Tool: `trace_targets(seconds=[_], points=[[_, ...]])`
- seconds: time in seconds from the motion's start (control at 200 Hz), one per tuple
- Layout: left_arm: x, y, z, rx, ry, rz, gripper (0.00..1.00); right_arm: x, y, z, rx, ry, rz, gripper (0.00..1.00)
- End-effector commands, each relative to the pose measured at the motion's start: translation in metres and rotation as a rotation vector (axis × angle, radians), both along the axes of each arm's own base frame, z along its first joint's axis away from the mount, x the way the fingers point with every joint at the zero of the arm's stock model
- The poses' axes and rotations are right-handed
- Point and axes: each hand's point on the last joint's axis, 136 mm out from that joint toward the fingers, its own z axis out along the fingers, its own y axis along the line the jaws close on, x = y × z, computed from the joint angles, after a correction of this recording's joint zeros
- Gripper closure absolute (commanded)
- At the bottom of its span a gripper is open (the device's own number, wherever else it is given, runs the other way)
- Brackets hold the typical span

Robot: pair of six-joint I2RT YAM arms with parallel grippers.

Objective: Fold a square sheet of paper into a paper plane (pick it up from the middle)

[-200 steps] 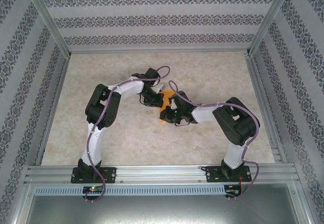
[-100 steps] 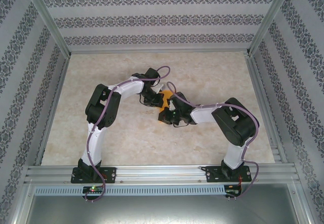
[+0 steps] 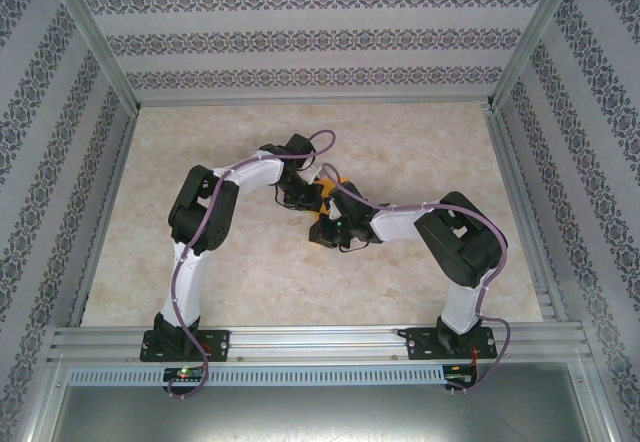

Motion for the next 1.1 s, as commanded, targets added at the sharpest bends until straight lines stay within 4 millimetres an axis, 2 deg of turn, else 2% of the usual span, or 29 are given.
trace_targets(seconds=[0.0,0.095,0.19,0.375,0.525,0.749,0.959,1.094], points=[[-0.025,0.032,-0.065,0.177,0.112,-0.012,1.00,-0.019,-0.002,-0.009,-0.055,0.045,0.052,0.93],[-0.024,0.031,-0.064,0.175,0.106,-0.015,1.00,-0.005,-0.001,0.021,0.009,-0.012,0.029,0.92],[-0.024,0.031,-0.063,0.177,0.102,-0.016,1.00,0.012,-0.014,0.039,0.028,-0.061,-0.022,0.93],[-0.020,0.029,-0.059,0.173,0.090,-0.015,1.00,0.045,-0.047,0.038,0.016,-0.085,-0.117,0.94],[-0.018,0.028,-0.056,0.170,0.084,-0.015,1.00,0.075,-0.060,0.041,0.021,-0.120,-0.156,0.94],[-0.014,0.028,-0.051,0.173,0.070,-0.015,1.00,0.100,-0.070,0.020,0.004,-0.099,-0.169,0.94],[-0.011,0.027,-0.044,0.172,0.056,-0.010,1.00,0.098,-0.089,-0.011,-0.078,-0.049,-0.181,0.94],[-0.010,0.028,-0.043,0.180,0.053,-0.010,0.99,0.092,-0.098,-0.022,-0.128,-0.031,-0.184,0.94]])
